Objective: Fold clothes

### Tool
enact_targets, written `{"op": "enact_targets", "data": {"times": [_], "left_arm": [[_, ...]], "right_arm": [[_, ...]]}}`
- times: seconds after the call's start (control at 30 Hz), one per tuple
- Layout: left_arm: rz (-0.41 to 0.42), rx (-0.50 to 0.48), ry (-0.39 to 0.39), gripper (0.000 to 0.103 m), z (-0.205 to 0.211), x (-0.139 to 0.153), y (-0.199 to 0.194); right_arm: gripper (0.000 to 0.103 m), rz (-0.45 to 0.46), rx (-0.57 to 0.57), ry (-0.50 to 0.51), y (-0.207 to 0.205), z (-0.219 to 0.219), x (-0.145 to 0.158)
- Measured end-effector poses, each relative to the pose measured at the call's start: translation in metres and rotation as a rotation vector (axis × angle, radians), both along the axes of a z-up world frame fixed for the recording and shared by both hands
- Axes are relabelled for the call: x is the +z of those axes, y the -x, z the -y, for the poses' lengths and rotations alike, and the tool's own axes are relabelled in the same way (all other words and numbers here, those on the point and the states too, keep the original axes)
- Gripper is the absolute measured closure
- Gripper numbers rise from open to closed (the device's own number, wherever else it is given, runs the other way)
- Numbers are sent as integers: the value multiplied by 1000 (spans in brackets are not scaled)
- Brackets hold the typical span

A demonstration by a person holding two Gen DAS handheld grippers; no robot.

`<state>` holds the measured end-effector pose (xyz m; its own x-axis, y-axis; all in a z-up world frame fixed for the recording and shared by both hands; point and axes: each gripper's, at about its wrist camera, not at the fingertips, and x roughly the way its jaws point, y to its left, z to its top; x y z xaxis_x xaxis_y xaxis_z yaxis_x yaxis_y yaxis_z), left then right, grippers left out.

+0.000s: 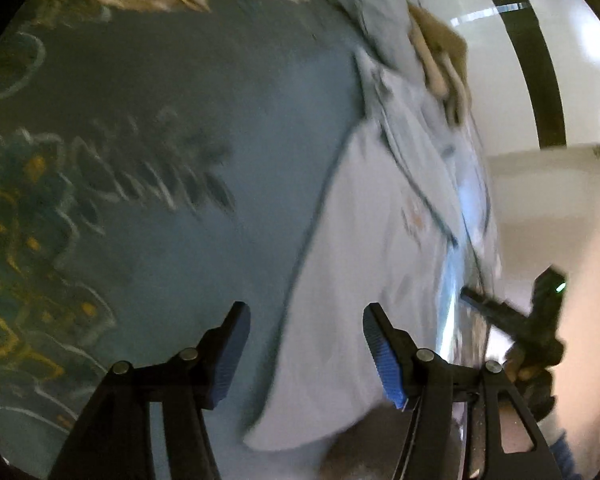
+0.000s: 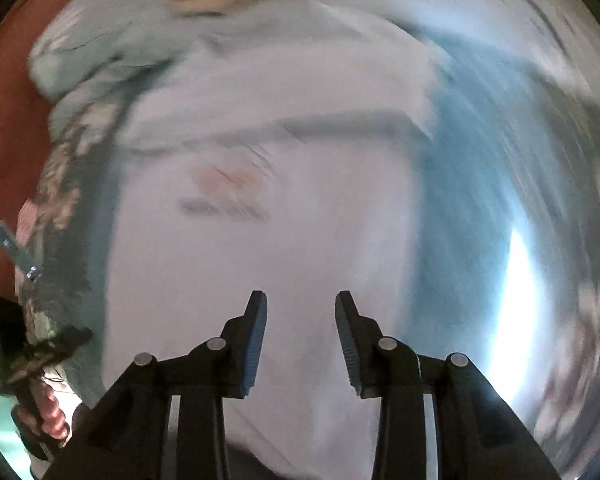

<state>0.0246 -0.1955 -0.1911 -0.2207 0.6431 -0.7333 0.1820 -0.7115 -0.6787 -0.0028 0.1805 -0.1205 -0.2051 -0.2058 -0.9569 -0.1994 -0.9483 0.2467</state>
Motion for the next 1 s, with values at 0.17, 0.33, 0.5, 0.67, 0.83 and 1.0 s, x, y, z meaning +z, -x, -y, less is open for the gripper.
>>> {"op": "enact_targets", "data": {"times": [0.17,0.33,0.5,0.67,0.83,1.0], "left_arm": [[38,-137,48,40,-21,-4,-14],[67,-197,61,40,-29,-9,-29],[99,-208,21,40,-33,-12,-34],[127,-169,-29,41,-25,-17,-46],[131,-99,-80,42,-7,-20,-54],[152,-60,-121,42,-3,-27,-56]], "right_arm": [[64,59,-178,83,-80,-39,-23],[61,49,-245,178,-113,-38,-32],[61,41,-287,228,-118,-30,-41],[85,41,-299,244,-120,-26,-40],[100,6,-303,211,-122,-29,-26],[100,1,-342,131,-121,-41,-17]]}}
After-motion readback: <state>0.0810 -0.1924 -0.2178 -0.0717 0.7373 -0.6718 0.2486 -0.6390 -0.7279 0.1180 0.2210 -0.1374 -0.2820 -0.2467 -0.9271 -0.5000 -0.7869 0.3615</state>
